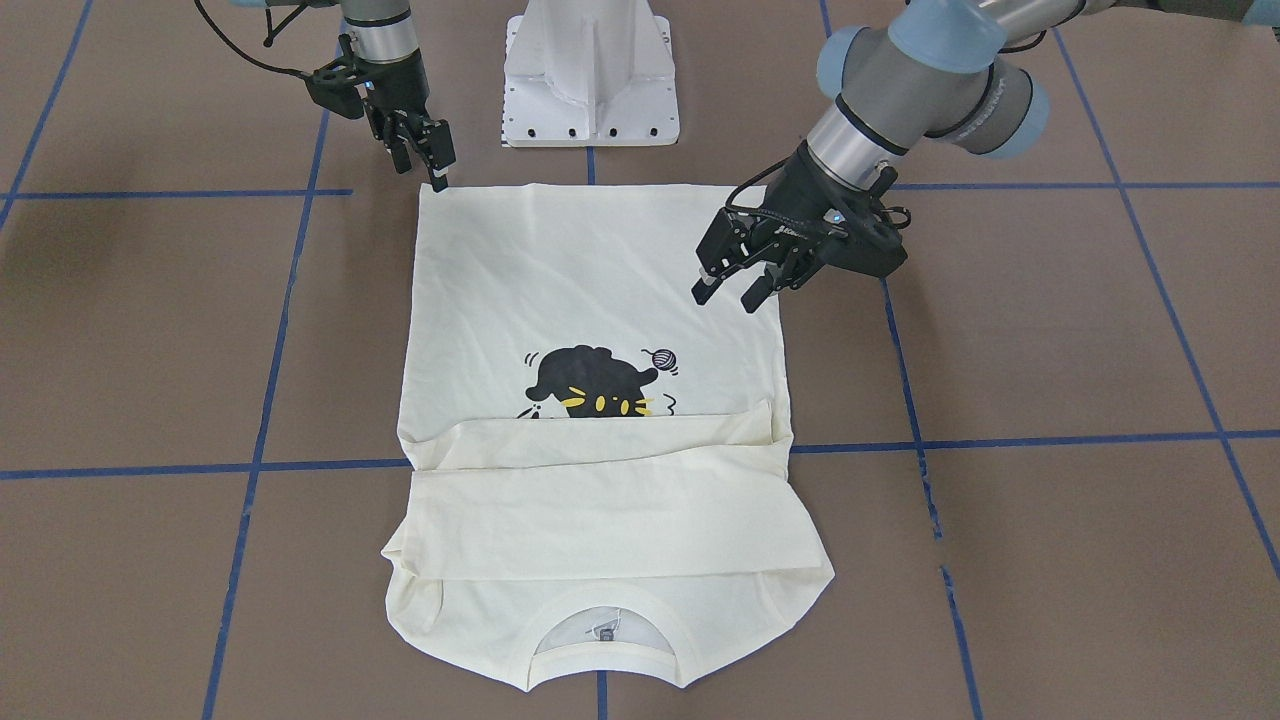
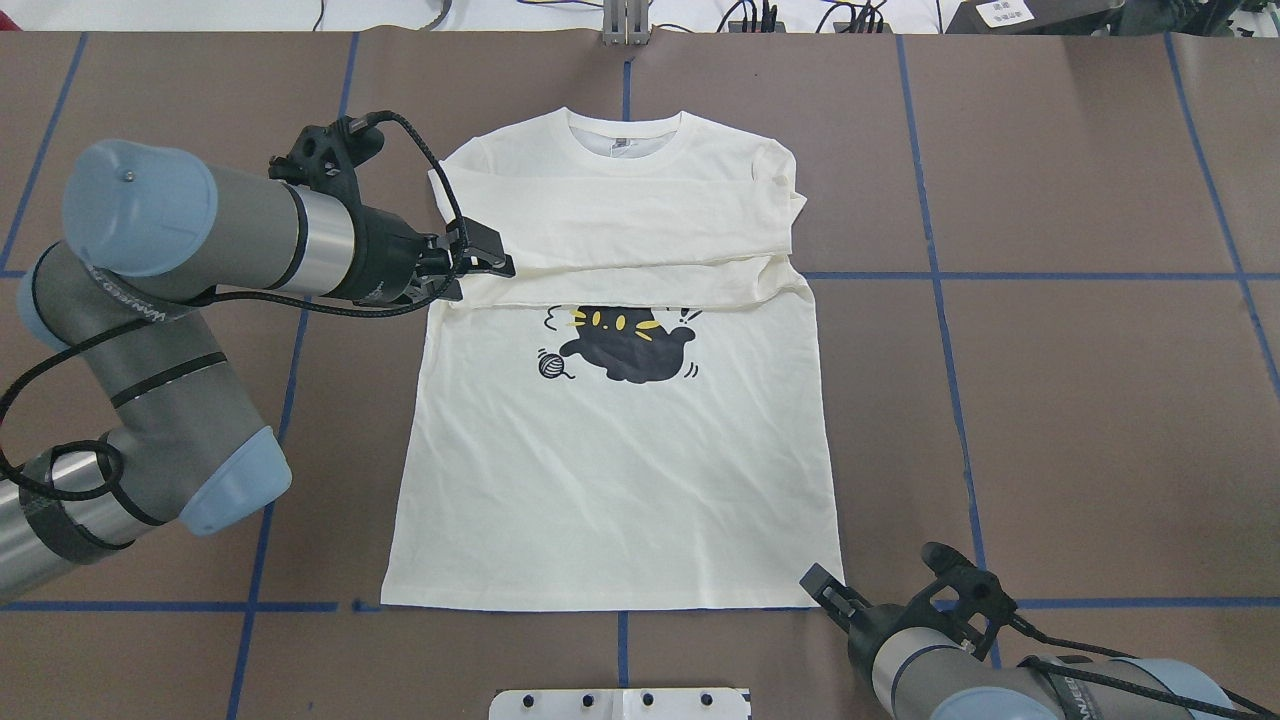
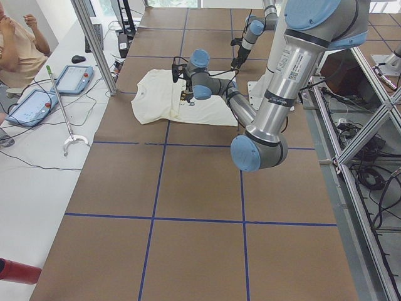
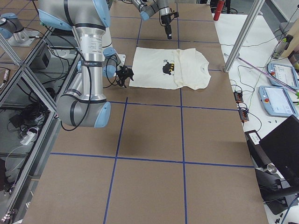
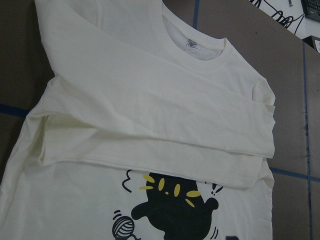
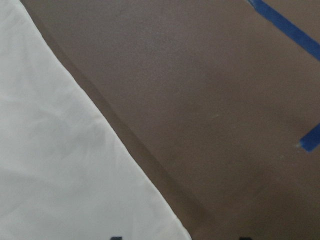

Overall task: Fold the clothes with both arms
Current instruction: 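Move both grippers to the hem corners nearest the robot and grasp them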

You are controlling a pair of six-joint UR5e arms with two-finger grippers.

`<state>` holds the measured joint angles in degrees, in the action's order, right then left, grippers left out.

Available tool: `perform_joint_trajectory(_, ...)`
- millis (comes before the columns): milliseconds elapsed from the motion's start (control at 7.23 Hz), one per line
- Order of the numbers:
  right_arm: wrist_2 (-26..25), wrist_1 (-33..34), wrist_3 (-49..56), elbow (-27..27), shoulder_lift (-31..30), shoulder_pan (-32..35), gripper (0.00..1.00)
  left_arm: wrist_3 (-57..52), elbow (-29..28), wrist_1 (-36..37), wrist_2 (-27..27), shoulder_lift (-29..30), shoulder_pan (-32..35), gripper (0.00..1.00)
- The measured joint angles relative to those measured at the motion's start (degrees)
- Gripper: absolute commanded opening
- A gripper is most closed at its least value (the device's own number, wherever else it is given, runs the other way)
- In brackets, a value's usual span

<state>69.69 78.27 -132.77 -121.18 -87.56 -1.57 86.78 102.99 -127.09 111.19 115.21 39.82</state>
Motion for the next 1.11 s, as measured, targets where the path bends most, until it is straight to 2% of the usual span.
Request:
perform_joint_trajectory(277,0.03,0.03,-0.01,0.56,0.39,-0.06,0.77,-0.14,-0.01,0.0,-0.06,0.01,0.01,0.73)
perform_joint_trajectory(415,0.09,0.04,0.02,0.97,0.48,-0.08,0.64,-0.2,-0.01,0.0,-0.08,0.01,0.05,0.73)
perform_joint_trajectory(553,0.14,0.04,0.04,1.16,0.6,-0.09,0.43,-0.28,-0.02,0.0,-0.09,0.01,0.07,0.73)
perform_joint_trajectory(691,0.17,0.04,0.05,1.24,0.7,-0.1,0.06,-0.36,-0.07,0.0,-0.12,0.01,0.14,0.73)
perform_joint_trajectory(830,0.18,0.04,0.05,1.27,0.77,-0.1,0.0,-0.42,-0.12,0.0,-0.15,0.01,0.23,0.73)
perform_joint_trajectory(1106,0.26,0.04,0.08,1.0,0.81,-0.09,0.0,-0.46,-0.16,0.0,-0.12,0.01,0.36,0.73)
